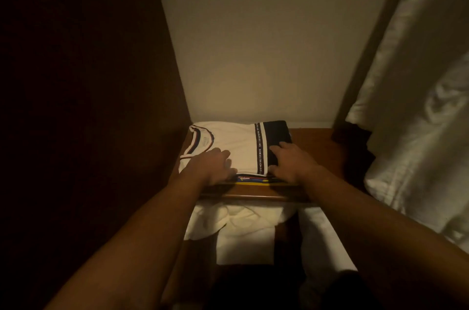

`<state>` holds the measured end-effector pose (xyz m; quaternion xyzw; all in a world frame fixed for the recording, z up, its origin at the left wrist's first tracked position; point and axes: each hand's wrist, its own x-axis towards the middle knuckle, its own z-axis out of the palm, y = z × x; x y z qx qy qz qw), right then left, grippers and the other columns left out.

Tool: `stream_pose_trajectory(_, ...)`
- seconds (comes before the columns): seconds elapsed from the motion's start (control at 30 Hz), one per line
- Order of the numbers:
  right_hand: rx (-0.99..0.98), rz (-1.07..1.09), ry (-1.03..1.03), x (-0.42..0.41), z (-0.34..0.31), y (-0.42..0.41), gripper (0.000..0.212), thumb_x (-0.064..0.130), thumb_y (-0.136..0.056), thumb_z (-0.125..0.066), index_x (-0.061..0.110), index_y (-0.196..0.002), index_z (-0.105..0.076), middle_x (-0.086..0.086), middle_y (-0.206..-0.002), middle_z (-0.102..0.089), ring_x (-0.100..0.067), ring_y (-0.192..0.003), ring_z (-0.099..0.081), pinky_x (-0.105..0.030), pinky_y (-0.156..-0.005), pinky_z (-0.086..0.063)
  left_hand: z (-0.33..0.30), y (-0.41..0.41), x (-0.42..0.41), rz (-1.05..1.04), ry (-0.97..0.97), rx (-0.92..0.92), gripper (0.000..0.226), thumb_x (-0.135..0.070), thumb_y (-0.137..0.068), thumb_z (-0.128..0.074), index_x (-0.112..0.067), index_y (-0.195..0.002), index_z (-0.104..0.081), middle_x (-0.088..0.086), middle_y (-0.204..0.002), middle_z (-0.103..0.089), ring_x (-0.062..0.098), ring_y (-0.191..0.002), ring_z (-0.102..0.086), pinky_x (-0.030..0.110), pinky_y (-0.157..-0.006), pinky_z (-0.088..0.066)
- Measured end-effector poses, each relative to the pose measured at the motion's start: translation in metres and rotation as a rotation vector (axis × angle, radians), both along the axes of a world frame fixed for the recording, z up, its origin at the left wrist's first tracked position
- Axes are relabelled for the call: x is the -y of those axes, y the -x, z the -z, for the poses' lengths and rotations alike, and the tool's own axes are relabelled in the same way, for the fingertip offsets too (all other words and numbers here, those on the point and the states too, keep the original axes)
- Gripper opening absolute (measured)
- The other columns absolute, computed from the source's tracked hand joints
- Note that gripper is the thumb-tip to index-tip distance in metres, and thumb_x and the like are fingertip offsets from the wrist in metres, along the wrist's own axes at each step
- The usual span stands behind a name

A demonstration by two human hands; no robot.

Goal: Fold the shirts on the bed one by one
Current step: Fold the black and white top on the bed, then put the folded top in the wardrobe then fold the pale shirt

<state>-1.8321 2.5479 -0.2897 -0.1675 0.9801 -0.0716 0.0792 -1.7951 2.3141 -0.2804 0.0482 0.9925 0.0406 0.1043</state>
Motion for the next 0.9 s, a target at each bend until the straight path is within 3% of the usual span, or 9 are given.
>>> stream_pose_trajectory(0.13, -0.026, -0.064, 0.013, 0.0, -0.025, -0.024, 0.05, 0.039, -0.092, -0.06, 0.018, -0.137, -0.053, -0.012, -0.132, -0.055, -0.031, -0.12, -0.052, -0.048, -0.098, -0.05, -0.017, -0.028, -0.011, 0.006, 0.023, -0.003, 0.055, -0.051, -0.096, -0.056, -0.016, -0.139, -0.055, 0.011, -0.14, -0.058, 0.031, -0.127, -0.054, 0.042, -0.102, -0.047)
stream_pose_trajectory(0.27, -0.043, -0.138, 0.007, 0.006, -0.068, -0.053, 0.042, 0.035, -0.09, -0.062, 0.015, -0.127, -0.061, -0.013, -0.128, -0.058, -0.033, -0.116, -0.055, -0.047, -0.093, -0.052, -0.058, -0.055, -0.016, -0.008, 0.002, -0.002, 0.052, -0.05, -0.093, -0.061, -0.016, -0.133, -0.059, 0.011, -0.131, -0.064, 0.033, -0.118, -0.06, 0.041, -0.096, -0.051)
stream_pose_trajectory(0.5, -0.017, -0.235, -0.055, 0.032, -0.215, -0.12, 0.04, 0.035, -0.092, -0.056, 0.014, -0.126, -0.062, -0.014, -0.132, -0.059, -0.035, -0.121, -0.055, -0.042, -0.095, -0.052, -0.194, -0.13, -0.011, -0.053, -0.047, 0.053, 0.045, -0.046, -0.095, -0.058, -0.018, -0.13, -0.061, 0.011, -0.13, -0.063, 0.032, -0.121, -0.058, 0.038, -0.096, -0.05)
stream_pose_trajectory(0.67, 0.073, -0.323, -0.114, 0.045, -0.32, -0.183, 0.035, 0.035, -0.095, -0.053, 0.015, -0.122, -0.065, -0.014, -0.121, -0.066, -0.034, -0.112, -0.061, -0.039, -0.09, -0.054, -0.301, -0.194, 0.011, -0.179, -0.153, 0.087, 0.039, -0.039, -0.093, -0.06, -0.027, -0.13, -0.063, 0.008, -0.128, -0.066, 0.032, -0.122, -0.059, 0.041, -0.101, -0.049)
stream_pose_trajectory(0.9, 0.188, -0.385, -0.096, 0.063, -0.44, -0.288, 0.031, 0.032, -0.094, -0.051, 0.013, -0.113, -0.067, -0.012, -0.108, -0.067, -0.029, -0.094, -0.064, -0.038, -0.082, -0.055, -0.409, -0.315, 0.021, -0.237, -0.211, 0.201, 0.026, -0.04, -0.092, -0.062, -0.024, -0.111, -0.069, 0.007, -0.116, -0.071, 0.029, -0.11, -0.066, 0.04, -0.091, -0.054)
